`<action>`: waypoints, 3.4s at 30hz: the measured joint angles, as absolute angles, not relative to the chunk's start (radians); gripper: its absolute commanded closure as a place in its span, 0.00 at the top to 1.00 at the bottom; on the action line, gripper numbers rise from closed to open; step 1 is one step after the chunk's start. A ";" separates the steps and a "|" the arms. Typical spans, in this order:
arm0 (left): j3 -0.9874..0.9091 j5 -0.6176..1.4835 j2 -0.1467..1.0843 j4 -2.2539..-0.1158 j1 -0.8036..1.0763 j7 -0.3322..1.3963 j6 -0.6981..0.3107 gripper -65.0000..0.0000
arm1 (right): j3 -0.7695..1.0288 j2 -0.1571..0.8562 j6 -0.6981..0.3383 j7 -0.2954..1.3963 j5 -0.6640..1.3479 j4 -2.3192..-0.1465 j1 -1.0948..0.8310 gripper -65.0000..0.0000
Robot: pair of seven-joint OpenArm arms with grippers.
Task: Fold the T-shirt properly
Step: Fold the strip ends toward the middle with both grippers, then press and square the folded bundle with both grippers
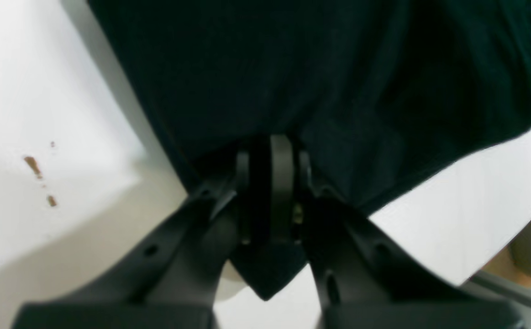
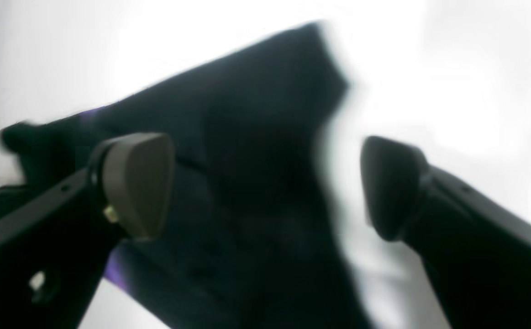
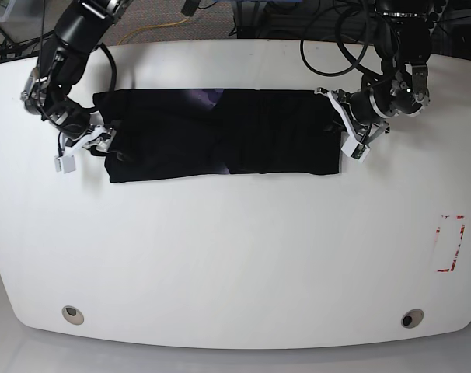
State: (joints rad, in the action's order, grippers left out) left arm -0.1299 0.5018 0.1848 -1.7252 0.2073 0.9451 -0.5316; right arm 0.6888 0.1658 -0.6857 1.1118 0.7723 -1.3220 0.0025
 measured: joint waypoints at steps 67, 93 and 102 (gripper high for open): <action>-0.088 0.512 0.123 -1.613 0.164 0.927 -0.531 0.06 | 0.039 -0.138 -0.603 0.980 0.614 -1.653 -0.011 0.57; -0.553 0.756 0.330 -1.769 0.361 0.950 -0.531 0.15 | -0.198 -0.071 -0.604 0.919 0.543 -1.806 0.000 0.66; -0.379 0.756 0.358 -1.882 0.336 0.948 -0.531 0.15 | 0.026 -0.021 -0.603 0.920 0.519 -1.770 0.079 0.52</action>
